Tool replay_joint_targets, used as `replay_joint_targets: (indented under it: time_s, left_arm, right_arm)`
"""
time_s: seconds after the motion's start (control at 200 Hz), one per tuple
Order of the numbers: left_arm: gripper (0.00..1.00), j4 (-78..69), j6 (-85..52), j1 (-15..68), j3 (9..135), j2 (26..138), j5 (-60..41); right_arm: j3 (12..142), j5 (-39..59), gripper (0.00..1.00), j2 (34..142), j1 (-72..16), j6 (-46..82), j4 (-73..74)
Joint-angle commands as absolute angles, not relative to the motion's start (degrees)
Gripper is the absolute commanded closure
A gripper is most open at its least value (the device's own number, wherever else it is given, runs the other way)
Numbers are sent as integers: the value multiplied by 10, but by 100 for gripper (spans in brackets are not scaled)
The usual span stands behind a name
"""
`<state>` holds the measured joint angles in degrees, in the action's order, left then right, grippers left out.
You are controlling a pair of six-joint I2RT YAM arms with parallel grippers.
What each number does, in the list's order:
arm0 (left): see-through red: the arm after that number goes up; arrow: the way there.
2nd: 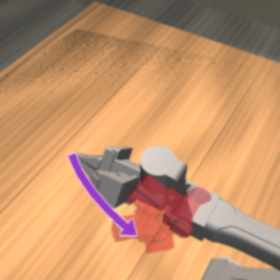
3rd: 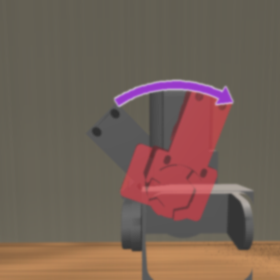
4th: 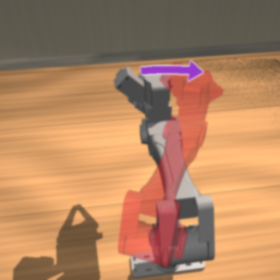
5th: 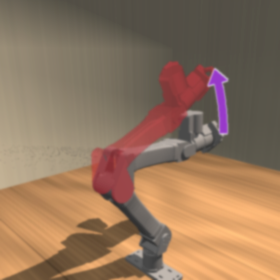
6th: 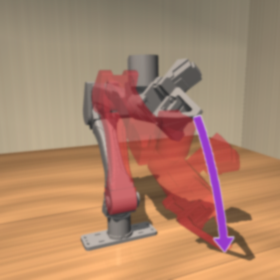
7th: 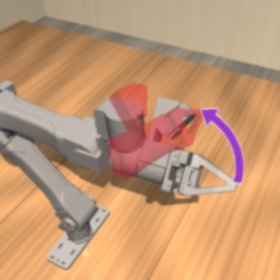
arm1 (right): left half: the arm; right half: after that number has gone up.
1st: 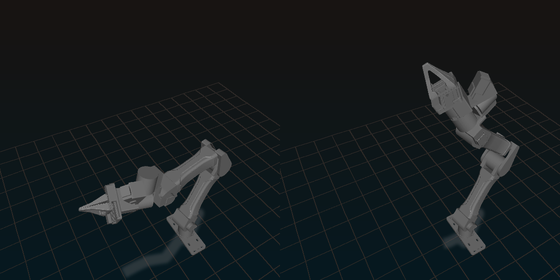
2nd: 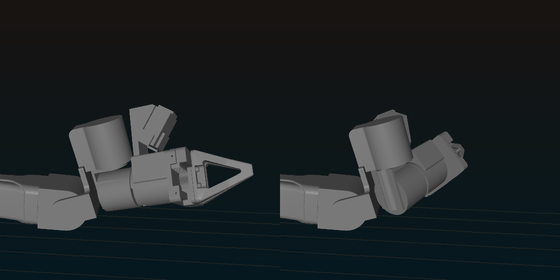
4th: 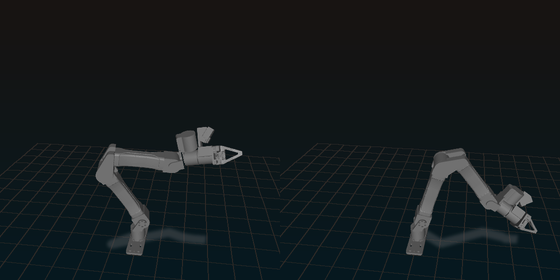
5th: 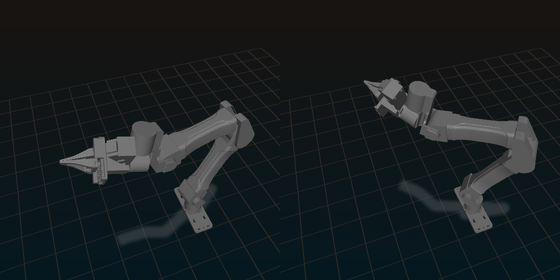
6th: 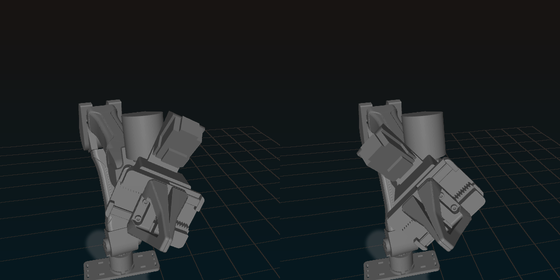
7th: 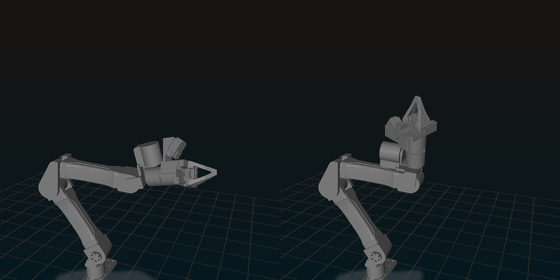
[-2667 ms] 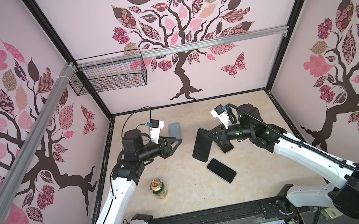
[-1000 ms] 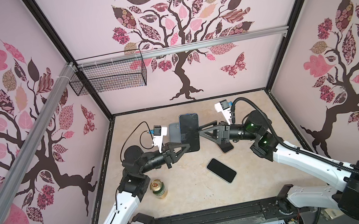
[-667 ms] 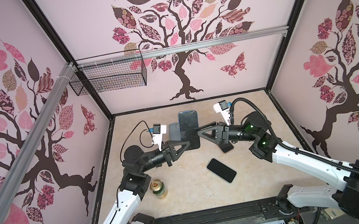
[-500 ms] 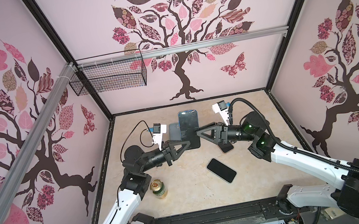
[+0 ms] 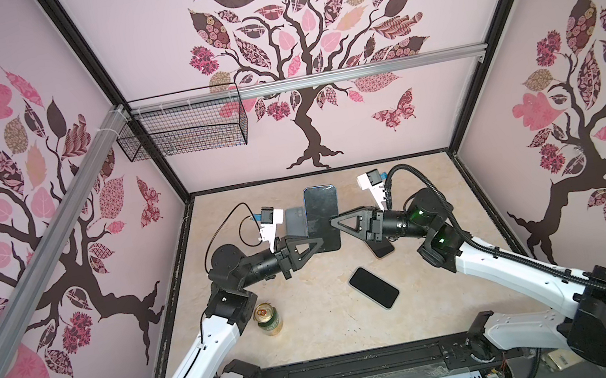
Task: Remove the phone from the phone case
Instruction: 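Hold the blue phone upright between the left and right grippers, then open and withdraw the left gripper while the right gripper lowers the phone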
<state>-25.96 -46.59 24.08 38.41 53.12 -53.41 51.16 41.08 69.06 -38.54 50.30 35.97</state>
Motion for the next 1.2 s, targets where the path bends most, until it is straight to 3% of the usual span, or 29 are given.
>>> replay_joint_targets:
  time_s: [0.0, 0.225, 0.435, 0.515, 0.62, 0.74, 0.87, 1.005, 1.125, 1.195]
  left_arm:
    - [100, -284, -472, 243, 379, 536, -541]
    - [100, -278, -470, 245, 379, 537, -531]
    - [100, -164, -404, 244, 402, 529, -508]
    - [85, -126, -380, 244, 409, 524, -496]
    - [51, -14, -313, 238, 438, 523, -488]
    - [33, 139, -236, 205, 478, 524, -454]
    - [20, 216, -212, 159, 484, 519, -403]
    - [14, 270, -188, 150, 487, 526, -312]
    - [2, 298, -188, 150, 488, 540, -214]
    - [2, 309, -185, 150, 487, 544, -162]
  right_arm:
    - [544, 429, 75, 695, -390, 511, 404]
    - [545, 430, 82, 694, -390, 506, 396]
    - [548, 388, 92, 681, -390, 462, 321]
    - [548, 377, 96, 675, -390, 450, 304]
    - [552, 329, 100, 667, -390, 418, 239]
    - [563, 216, 100, 673, -390, 361, 93]
    - [541, 148, 100, 699, -389, 347, 43]
    - [502, 163, 100, 737, -389, 381, 89]
    - [486, 176, 100, 788, -389, 419, 133]
    - [486, 194, 100, 824, -389, 443, 155]
